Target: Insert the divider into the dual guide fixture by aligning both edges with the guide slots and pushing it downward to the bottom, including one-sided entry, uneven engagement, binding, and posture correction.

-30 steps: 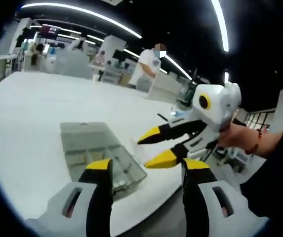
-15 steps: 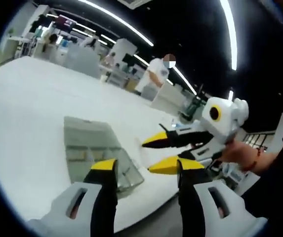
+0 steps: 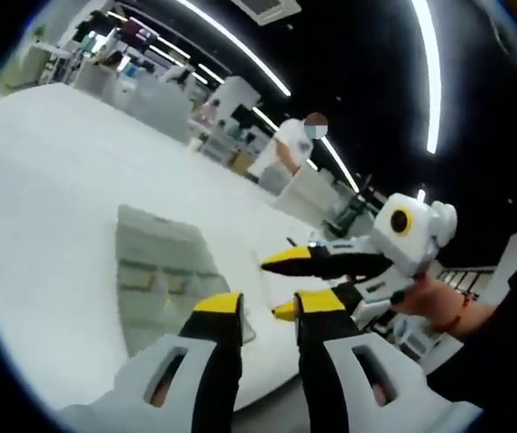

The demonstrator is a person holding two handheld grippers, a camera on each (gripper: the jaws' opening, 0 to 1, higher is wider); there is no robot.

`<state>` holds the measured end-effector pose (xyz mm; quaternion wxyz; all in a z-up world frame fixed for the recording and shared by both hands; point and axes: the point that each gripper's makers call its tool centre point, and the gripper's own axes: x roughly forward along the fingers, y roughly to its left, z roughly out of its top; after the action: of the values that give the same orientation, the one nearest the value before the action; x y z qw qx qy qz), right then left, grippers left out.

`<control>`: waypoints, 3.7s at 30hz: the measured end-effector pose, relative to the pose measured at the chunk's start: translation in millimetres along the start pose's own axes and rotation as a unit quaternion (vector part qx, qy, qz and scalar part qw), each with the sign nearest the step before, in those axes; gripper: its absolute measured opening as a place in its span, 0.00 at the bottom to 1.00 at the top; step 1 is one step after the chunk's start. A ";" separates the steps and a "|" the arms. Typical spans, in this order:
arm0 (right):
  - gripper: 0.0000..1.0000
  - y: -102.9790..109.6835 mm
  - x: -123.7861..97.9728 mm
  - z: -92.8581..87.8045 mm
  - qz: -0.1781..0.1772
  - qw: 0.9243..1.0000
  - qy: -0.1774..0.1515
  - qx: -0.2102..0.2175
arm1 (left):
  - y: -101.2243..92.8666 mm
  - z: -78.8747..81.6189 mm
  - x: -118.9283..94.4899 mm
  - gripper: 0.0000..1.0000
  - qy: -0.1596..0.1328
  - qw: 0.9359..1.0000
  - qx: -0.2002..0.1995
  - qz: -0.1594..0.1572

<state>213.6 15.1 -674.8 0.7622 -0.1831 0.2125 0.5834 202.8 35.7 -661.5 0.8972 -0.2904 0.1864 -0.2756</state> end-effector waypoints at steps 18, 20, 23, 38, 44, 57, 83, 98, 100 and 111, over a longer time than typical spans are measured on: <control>0.27 3.8 0.5 9.3 0.002 1.000 -0.016 0.006 | 1.3 4.8 -0.8 0.02 -0.021 0.999 -0.044 -0.007; 0.27 4.4 1.2 9.6 0.002 1.000 -0.018 0.009 | 0.4 5.1 -1.2 0.01 -0.022 0.999 -0.047 -0.009; 0.27 4.9 1.7 9.5 0.000 1.000 -0.017 0.008 | 1.0 4.7 -1.7 0.01 -0.023 0.999 -0.043 -0.007; 0.22 7.1 2.0 10.5 0.007 1.000 -0.001 -0.019 | 2.5 0.9 -5.1 0.00 0.015 0.999 0.037 0.019; 0.21 9.5 3.8 10.3 0.022 0.998 0.013 -0.049 | 6.5 -4.4 -7.0 0.00 0.047 0.991 0.120 0.036; 0.21 16.6 10.4 4.3 0.058 0.992 0.046 -0.104 | 18.0 -24.8 -9.6 0.00 0.135 0.957 0.250 0.055; 0.07 39.1 19.8 -23.4 0.111 0.971 0.115 -0.177 | 5.0 -41.4 -11.7 0.00 0.190 0.904 0.383 0.018; 0.10 40.9 14.4 -23.0 0.137 0.969 0.108 -0.177 | -10.6 -32.7 -13.0 0.00 0.161 0.891 0.424 -0.030; 0.07 39.2 14.5 -23.2 0.135 0.967 0.108 -0.186 | -14.2 -30.2 -12.7 0.00 0.156 0.891 0.424 -0.038; 0.00 40.1 11.7 -18.2 0.142 0.967 0.103 -0.187 | -6.0 -31.1 -12.3 0.00 0.159 0.894 0.418 -0.027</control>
<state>175.5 25.1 -697.7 0.5980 -0.3492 0.2011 0.6928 175.5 26.0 -679.3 0.8864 0.1539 0.1861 -0.3949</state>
